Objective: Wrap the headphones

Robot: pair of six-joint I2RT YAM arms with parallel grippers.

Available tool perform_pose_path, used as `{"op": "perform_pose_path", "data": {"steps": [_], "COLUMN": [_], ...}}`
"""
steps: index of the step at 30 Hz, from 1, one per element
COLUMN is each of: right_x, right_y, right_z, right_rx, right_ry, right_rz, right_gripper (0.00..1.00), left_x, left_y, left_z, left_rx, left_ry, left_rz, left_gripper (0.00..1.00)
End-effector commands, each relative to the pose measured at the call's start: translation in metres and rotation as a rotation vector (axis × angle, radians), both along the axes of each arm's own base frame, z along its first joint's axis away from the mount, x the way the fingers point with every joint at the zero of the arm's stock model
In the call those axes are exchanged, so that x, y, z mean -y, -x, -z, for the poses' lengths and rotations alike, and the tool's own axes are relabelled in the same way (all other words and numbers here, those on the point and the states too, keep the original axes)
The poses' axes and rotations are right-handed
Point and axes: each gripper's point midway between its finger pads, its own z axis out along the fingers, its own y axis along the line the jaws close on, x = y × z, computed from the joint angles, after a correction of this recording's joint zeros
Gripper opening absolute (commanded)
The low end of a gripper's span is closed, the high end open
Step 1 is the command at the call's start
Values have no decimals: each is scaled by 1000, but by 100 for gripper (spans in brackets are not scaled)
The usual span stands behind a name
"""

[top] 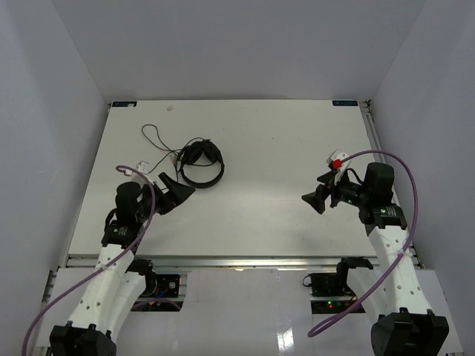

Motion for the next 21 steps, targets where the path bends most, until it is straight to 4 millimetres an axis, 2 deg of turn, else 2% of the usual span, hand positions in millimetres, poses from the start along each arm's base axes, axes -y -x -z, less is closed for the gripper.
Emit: {"op": "perform_pose_path", "data": {"steps": [1, 4, 5, 8, 12, 16, 21], "right_x": [-9, -7, -6, -5, -4, -6, -6], "right_y": [1, 0, 0, 2, 3, 4, 5], "right_z": [-9, 1, 2, 12, 15, 17, 17], "right_rx": [79, 70, 71, 70, 79, 65, 67], "right_ry": [-26, -18, -15, -6, 5, -3, -4], "right_rz": [-73, -59, -56, -50, -49, -63, -71], "right_gripper": [90, 90, 90, 90, 90, 90, 90], "left_x": [3, 14, 19, 11, 16, 27, 31], "left_y": [-23, -36, -40, -49, -72, -92, -98], "left_z": [22, 56, 59, 100, 109, 106, 106], "left_rx": [-137, -284, -328, -498, -550, -554, -572], "left_ry": [19, -58, -57, -132, -119, -97, -23], "left_rz": [-197, -290, -319, -460, -552, -607, -704], "left_gripper": [96, 96, 96, 94, 83, 81, 80]}}
